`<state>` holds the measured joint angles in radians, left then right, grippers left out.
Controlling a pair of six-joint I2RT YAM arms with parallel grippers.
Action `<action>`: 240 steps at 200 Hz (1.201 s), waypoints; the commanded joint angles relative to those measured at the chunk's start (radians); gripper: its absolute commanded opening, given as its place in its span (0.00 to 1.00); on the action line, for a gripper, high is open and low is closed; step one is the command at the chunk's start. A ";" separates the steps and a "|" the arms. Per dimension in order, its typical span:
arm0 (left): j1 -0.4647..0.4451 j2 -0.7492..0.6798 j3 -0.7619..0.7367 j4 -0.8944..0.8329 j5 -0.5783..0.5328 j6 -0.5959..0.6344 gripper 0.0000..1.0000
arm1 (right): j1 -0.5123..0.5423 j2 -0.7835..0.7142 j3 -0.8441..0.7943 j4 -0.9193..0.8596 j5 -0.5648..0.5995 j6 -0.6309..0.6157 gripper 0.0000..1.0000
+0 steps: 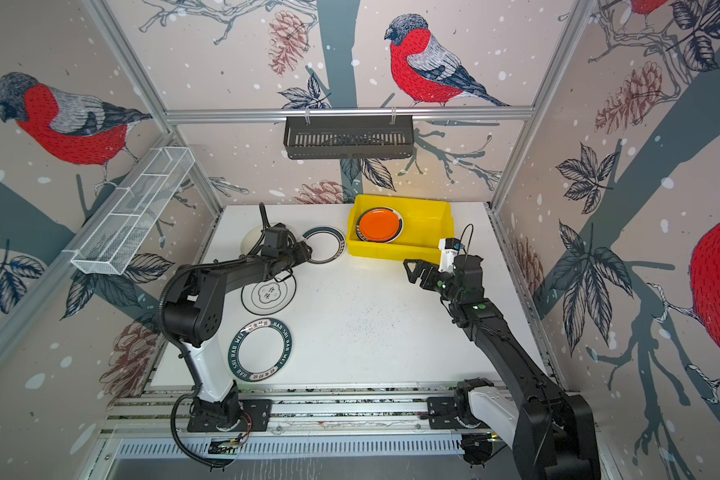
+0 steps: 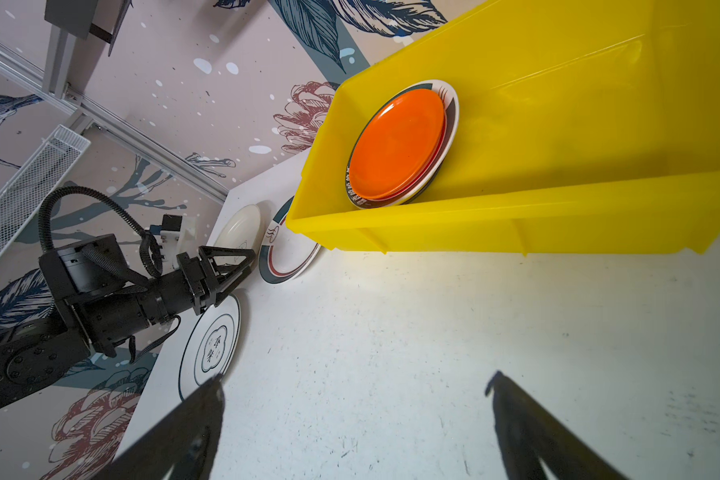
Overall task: Place the plates into the plastic bin on the countertop
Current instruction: 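Move the left gripper to the green-and-red-rimmed plate while the right gripper withdraws, then close the left gripper on the rimmed plate's edge and tilt it up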
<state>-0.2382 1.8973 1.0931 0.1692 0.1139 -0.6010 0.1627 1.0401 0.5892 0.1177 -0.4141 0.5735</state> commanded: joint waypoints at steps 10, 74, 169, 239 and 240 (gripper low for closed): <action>0.002 0.016 0.010 -0.004 -0.016 -0.002 0.62 | -0.007 0.005 -0.001 0.008 -0.002 -0.011 1.00; 0.002 0.046 0.023 0.005 -0.012 -0.015 0.58 | -0.020 0.001 -0.005 -0.007 -0.005 -0.008 1.00; 0.006 0.113 0.036 0.032 -0.006 -0.038 0.45 | -0.035 0.000 -0.002 -0.035 0.008 -0.010 1.00; 0.010 0.155 0.066 0.036 -0.013 -0.052 0.37 | -0.040 -0.004 -0.004 -0.038 0.013 -0.003 1.00; 0.010 0.155 0.066 0.036 -0.012 -0.051 0.37 | -0.040 -0.003 -0.005 -0.038 0.014 -0.003 1.00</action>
<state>-0.2310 2.0342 1.1484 0.2302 0.1043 -0.6365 0.1234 1.0393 0.5816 0.0761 -0.4095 0.5735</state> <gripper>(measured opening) 0.378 0.996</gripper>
